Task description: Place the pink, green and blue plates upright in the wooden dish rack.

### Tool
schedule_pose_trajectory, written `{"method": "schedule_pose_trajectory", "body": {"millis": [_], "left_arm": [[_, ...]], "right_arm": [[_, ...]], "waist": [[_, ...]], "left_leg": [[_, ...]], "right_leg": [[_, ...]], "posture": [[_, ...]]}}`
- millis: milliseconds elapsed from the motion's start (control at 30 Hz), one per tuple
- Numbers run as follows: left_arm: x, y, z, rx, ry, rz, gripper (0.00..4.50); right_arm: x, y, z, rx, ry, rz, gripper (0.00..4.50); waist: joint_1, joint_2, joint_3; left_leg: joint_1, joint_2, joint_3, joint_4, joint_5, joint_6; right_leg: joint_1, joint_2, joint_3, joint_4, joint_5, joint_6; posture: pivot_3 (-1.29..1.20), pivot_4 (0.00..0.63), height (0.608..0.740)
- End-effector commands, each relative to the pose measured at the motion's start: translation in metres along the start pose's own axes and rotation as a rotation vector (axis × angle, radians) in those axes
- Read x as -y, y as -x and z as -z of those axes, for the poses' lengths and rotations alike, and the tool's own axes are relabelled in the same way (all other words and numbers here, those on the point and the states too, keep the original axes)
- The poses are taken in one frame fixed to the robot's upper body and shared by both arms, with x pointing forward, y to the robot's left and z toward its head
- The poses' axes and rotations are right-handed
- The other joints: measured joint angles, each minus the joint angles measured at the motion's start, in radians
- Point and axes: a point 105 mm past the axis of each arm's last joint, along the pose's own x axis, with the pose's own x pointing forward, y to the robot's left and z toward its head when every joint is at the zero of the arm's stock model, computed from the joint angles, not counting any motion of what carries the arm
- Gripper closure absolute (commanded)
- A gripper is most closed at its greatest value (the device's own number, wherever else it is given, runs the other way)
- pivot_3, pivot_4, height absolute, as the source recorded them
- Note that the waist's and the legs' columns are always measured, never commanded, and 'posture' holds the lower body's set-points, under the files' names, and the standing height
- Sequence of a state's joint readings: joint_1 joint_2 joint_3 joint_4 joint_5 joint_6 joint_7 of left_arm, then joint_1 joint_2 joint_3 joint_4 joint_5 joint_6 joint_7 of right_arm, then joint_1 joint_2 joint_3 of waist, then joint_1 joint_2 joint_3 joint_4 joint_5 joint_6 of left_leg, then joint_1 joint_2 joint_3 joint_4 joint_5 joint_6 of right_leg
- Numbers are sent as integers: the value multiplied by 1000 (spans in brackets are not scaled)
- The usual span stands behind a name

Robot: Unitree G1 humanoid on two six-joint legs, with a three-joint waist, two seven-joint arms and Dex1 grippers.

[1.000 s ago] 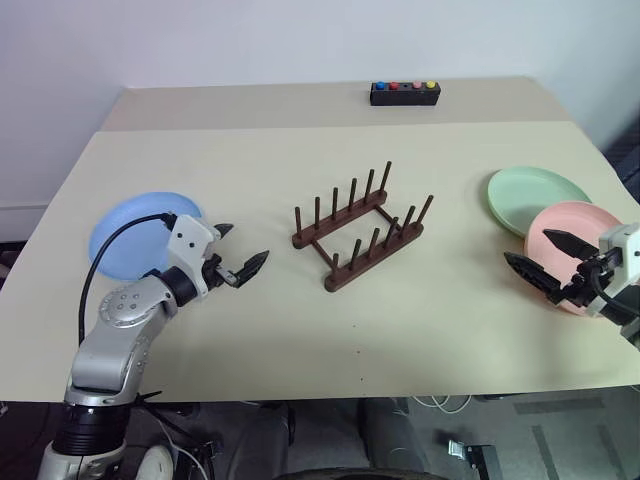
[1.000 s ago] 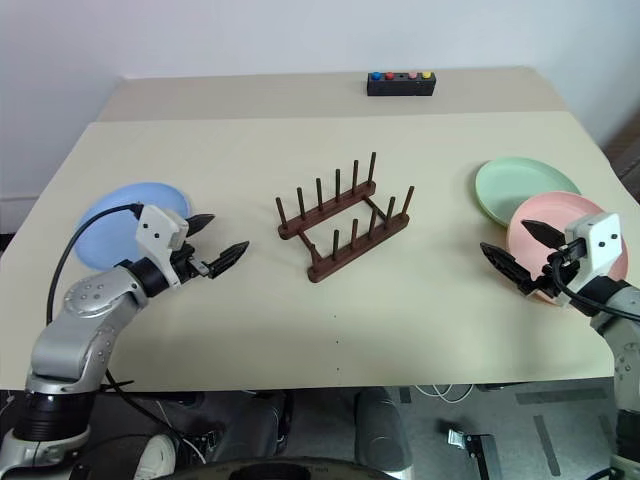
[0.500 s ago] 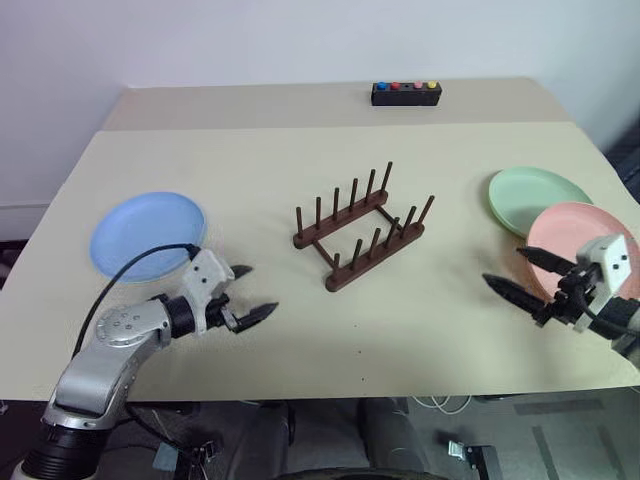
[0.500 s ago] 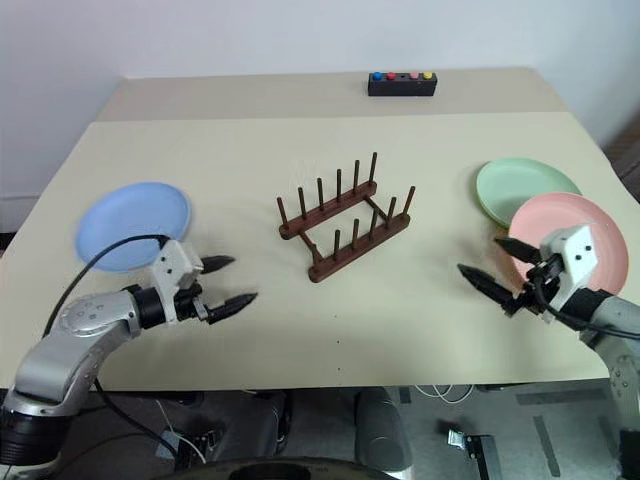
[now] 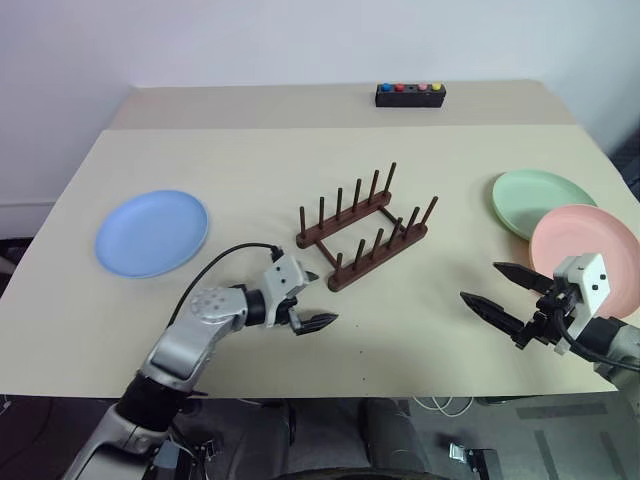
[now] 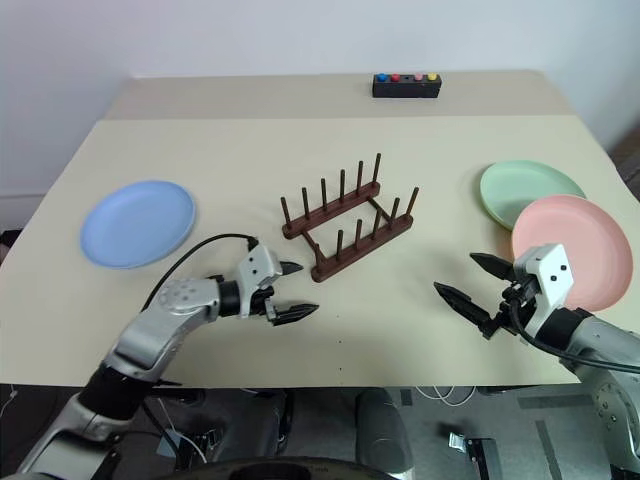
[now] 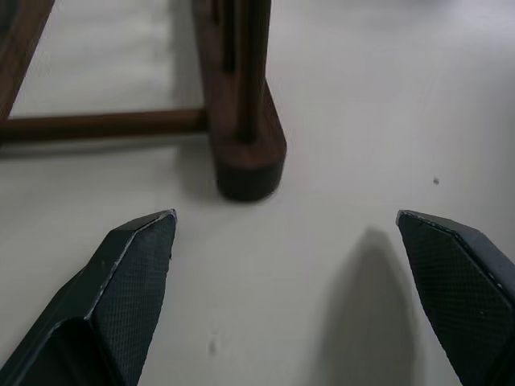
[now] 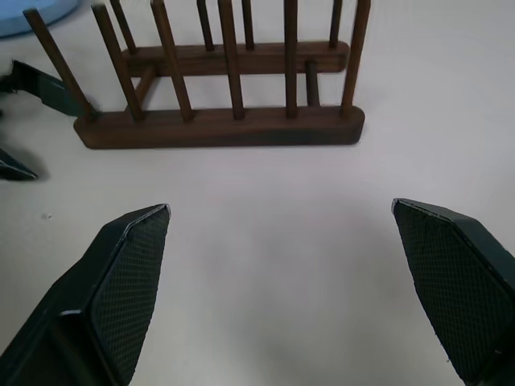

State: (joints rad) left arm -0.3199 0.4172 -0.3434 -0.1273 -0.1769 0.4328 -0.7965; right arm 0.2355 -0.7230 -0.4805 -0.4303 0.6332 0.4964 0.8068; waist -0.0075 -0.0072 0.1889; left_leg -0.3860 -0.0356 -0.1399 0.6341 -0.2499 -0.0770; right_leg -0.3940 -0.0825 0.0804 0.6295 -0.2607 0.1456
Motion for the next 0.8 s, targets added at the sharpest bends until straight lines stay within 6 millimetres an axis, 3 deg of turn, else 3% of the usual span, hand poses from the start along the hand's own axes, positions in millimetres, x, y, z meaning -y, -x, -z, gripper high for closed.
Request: {"method": "schedule_pose_trajectory", "body": {"millis": [33,100,200,400,633,800], "left_arm": [[-3,-13,12,-64,-12,-31,26],[-6,-16,12,-60,-15,-58,26],[-8,-18,11,-37,-7,-79,799],[-7,-16,15,-34,-16,-76,3731],[-4,-14,4,7,-87,-7,3737],[6,-16,-2,3,-194,207,3737]], "right_arm": [[0,2,-15,51,39,21,0],[0,2,-14,51,41,24,0],[-1,1,-14,52,43,26,0],[-2,0,-15,55,46,26,0],[-2,0,-15,55,43,22,0],[-3,5,-10,18,46,10,0]], "waist": [[1,-1,0],[-1,0,0],[-2,0,0],[-3,0,0],[-4,0,0],[-3,0,0]], "left_leg": [[0,0,0,0,0,0],[1,0,0,0,0,0],[2,0,0,-1,0,0],[2,0,0,-1,0,0],[3,0,0,-1,0,0],[2,0,0,-2,0,0]], "right_leg": [[1,0,0,-1,0,0],[1,0,0,-1,0,0],[2,0,0,-1,0,0],[2,0,0,0,0,0],[2,0,0,-1,0,0],[1,0,0,-1,0,0]], "posture": [[0,150,740],[0,150,740],[0,150,740],[0,150,740],[0,150,740],[0,150,740]]}}
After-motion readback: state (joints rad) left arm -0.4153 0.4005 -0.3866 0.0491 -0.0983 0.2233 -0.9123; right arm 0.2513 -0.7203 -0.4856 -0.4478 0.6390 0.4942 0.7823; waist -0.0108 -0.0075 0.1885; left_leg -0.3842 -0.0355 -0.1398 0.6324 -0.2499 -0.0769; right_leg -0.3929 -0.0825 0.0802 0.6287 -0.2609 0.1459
